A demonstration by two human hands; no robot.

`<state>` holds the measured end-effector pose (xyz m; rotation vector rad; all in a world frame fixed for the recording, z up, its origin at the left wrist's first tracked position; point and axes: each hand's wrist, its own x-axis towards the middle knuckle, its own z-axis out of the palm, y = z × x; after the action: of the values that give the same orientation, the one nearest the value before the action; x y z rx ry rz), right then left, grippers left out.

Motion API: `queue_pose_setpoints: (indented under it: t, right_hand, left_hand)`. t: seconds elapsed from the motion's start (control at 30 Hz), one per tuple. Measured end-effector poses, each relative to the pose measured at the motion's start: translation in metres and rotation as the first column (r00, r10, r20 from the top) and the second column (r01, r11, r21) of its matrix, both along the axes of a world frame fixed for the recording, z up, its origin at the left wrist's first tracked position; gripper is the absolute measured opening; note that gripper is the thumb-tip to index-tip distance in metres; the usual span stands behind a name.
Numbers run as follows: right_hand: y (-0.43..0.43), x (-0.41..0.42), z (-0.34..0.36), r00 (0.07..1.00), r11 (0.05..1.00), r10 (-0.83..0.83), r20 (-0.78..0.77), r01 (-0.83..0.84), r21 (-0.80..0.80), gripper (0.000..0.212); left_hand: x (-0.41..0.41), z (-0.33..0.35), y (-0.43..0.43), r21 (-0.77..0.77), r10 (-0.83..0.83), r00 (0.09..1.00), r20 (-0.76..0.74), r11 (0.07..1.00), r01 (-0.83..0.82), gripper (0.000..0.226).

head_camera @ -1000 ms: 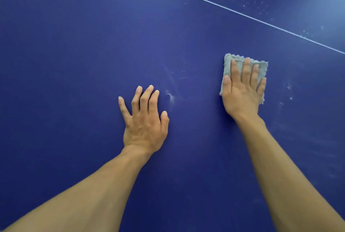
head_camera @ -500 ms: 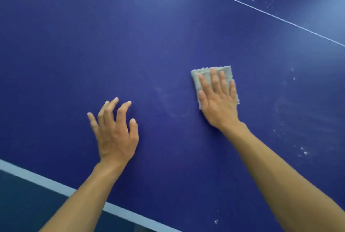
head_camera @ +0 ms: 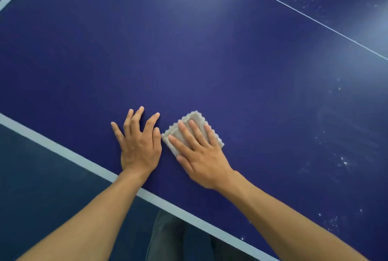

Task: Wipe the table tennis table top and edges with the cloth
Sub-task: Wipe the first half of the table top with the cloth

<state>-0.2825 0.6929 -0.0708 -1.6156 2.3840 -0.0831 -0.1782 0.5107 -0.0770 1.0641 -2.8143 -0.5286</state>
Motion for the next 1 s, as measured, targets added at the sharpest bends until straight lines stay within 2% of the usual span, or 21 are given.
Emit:
queue_pose_setpoints:
  t: [0.07,0.13,0.23,0.3,0.33,0.37,0.4,0.47,0.5,0.57,0.63,0.73,0.8,0.9,1.0]
  right_hand:
    - [0.036,-0.003,0.0,0.998,0.997,-0.065,-0.01,0.065,0.044,0.058]
    - [0.067,-0.029,0.003,0.96,0.955,-0.279,-0.031,0.281,0.092,0.066]
    - [0.093,-0.066,0.002,0.806,0.79,-0.591,-0.037,0.587,0.174,0.074]
    - [0.084,-0.072,0.001,0.687,0.675,-0.726,-0.021,0.718,0.17,0.075]
    - [0.074,-0.067,0.001,0.661,0.651,-0.75,-0.005,0.741,0.165,0.074]
    - [0.065,-0.056,0.002,0.687,0.679,-0.727,0.011,0.716,0.159,0.072]
    - [0.059,-0.04,0.004,0.76,0.756,-0.649,0.03,0.639,0.142,0.07]
    - [0.06,0.003,0.006,0.924,0.926,-0.375,0.07,0.371,0.066,0.066]
    - [0.069,0.023,0.007,0.969,0.972,-0.234,0.077,0.233,0.024,0.064]
    - [0.097,0.05,0.005,0.996,0.999,-0.033,0.078,0.033,-0.006,0.063]
    - [0.133,0.053,0.003,0.996,0.999,0.044,0.076,-0.044,-0.004,0.062]
    - [0.188,0.023,0.005,0.997,1.0,0.001,0.075,-0.002,0.011,0.062]
    - [0.218,-0.012,0.006,0.987,0.988,-0.153,0.047,0.151,0.038,0.063]
    - [0.244,-0.068,0.002,0.908,0.903,-0.418,0.02,0.413,0.119,0.065]
    - [0.241,-0.087,0.001,0.807,0.796,-0.59,0.03,0.576,0.187,0.067]
  left_hand:
    - [0.0,0.0,0.0,-0.002,-0.004,1.0,0.005,1.0,0.004,0.045]
    - [0.001,-0.001,0.0,-0.009,-0.009,1.0,0.018,1.0,0.009,0.045]
    - [0.005,-0.005,0.0,-0.03,-0.032,0.999,0.041,0.999,0.033,0.046]
    - [0.005,-0.006,-0.004,-0.013,-0.039,0.998,0.054,0.999,0.04,0.045]
    - [0.005,-0.005,-0.005,0.003,-0.038,0.997,0.064,0.999,0.037,0.045]
    - [0.005,-0.004,-0.004,0.014,-0.034,0.997,0.076,0.999,0.033,0.046]
    - [0.007,-0.003,-0.001,0.016,-0.027,0.996,0.086,1.0,0.026,0.047]
    - [0.014,-0.001,0.013,0.002,-0.01,0.995,0.101,1.0,0.009,0.047]
    - [0.02,0.0,0.024,-0.005,0.008,0.994,0.109,1.0,-0.008,0.049]
    - [0.034,0.001,0.051,-0.019,0.066,0.991,0.117,0.998,-0.064,0.054]
    - [0.048,0.0,0.081,-0.03,0.108,0.988,0.109,0.994,-0.106,0.056]
    - [0.064,0.0,0.128,-0.019,0.159,0.981,0.107,0.987,-0.158,0.059]
    - [0.069,0.0,0.161,-0.008,0.204,0.972,0.114,0.979,-0.205,0.062]
    - [0.063,-0.001,0.194,0.019,0.267,0.958,0.104,0.963,-0.27,0.064]
    - [0.059,-0.002,0.208,0.016,0.305,0.947,0.097,0.951,-0.308,0.064]
